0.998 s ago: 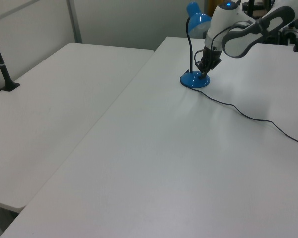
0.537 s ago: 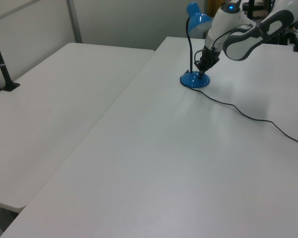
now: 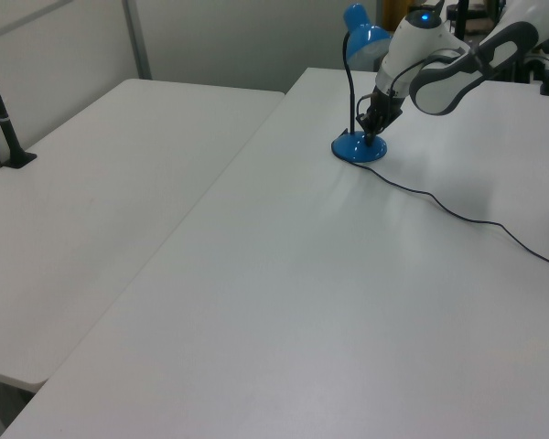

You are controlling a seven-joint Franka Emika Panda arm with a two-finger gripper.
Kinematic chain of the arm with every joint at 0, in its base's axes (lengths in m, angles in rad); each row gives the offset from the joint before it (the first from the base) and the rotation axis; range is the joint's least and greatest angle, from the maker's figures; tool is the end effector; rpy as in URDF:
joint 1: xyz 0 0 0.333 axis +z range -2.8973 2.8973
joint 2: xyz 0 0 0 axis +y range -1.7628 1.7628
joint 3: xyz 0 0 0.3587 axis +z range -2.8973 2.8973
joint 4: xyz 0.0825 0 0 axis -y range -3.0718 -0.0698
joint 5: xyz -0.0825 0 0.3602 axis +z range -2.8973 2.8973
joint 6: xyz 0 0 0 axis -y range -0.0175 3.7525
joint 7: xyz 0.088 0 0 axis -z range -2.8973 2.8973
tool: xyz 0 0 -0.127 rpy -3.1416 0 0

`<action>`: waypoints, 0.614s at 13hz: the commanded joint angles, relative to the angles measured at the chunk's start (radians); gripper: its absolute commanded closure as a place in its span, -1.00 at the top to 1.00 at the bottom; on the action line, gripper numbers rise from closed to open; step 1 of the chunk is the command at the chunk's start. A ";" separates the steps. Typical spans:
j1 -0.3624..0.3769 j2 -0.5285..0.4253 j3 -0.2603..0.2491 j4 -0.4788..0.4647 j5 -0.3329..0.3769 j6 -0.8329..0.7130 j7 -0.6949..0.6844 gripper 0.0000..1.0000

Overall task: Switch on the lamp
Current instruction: 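Press down on the switch on the lamp base with the gripper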

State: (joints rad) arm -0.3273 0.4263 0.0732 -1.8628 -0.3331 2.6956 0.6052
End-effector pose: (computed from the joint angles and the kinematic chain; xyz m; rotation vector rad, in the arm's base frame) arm 0.6579 -0.1682 0.3686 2.8387 -0.8792 0.6494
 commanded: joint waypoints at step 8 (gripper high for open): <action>-0.026 0.000 0.004 -0.001 -0.055 0.030 0.019 -1.00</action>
State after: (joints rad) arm -0.3364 0.4331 0.0735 -1.8615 -0.3575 2.7113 0.6055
